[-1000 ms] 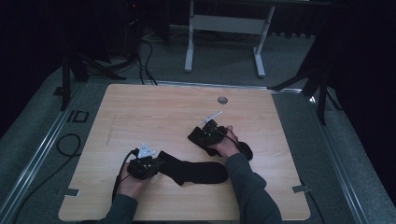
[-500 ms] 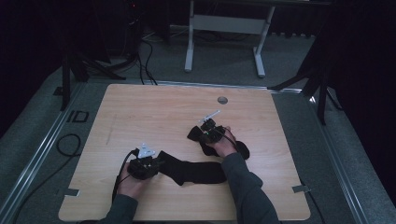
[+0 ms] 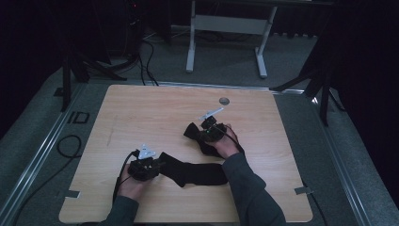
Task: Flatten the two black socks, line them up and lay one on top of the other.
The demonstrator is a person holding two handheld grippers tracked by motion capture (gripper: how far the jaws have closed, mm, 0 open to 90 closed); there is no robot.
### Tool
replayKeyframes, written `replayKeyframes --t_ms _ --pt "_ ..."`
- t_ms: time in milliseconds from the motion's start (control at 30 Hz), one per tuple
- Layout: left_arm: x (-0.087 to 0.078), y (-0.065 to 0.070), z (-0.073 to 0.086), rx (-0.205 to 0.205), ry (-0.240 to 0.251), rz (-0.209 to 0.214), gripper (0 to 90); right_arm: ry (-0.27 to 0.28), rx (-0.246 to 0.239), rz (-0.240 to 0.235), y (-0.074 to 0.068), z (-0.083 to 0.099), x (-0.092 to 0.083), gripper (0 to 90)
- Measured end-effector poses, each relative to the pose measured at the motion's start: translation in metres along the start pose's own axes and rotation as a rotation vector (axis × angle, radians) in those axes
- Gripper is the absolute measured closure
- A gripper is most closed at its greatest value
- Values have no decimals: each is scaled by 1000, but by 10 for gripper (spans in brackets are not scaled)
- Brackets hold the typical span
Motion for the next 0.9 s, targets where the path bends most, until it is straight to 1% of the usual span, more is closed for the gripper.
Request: replayKeyframes --t_ms 67,133,200,233,400,500,633,800,833,900 --pt "-1 -1 0 0 -3 -2 708 41 -2 -9 -3 -8 -15 843" --pt "-1 -2 0 -1 0 -3 708 79 -22 -7 -6 -16 -35 843" --pt "-1 -3 1 -3 -4 -6 709 107 -42 3 -8 -19 -50 843" --pt "-1 -3 1 -5 -4 -7 709 127 -49 6 -9 -20 -59 843" --pt "0 -3 1 -10 -6 -10 710 178 -69 13 -13 -20 -90 843" --pt "0 -4 1 -11 -8 -13 711 216 -82 5 -19 -20 -111 843" --pt "0 -4 1 -9 -8 -15 711 263 -110 3 -30 -15 -136 842" --pt "1 -2 2 -1 -13 -15 711 281 -146 11 -41 -3 -159 841" --pt "1 -2 2 -3 -13 -15 711 284 -147 7 -44 1 -162 841" --pt "2 -3 2 -5 -14 -16 712 298 -143 -21 -49 8 -168 841"
Point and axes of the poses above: each handheld gripper's, and its own axes: x roughly forward along the jaws, z roughly out of its underside, y roughly to its right, the point moved 8 cm from there along x, roughly forward along the jaws, and after that the axes turned 2 degrees about -y, right-handed, at the moved point
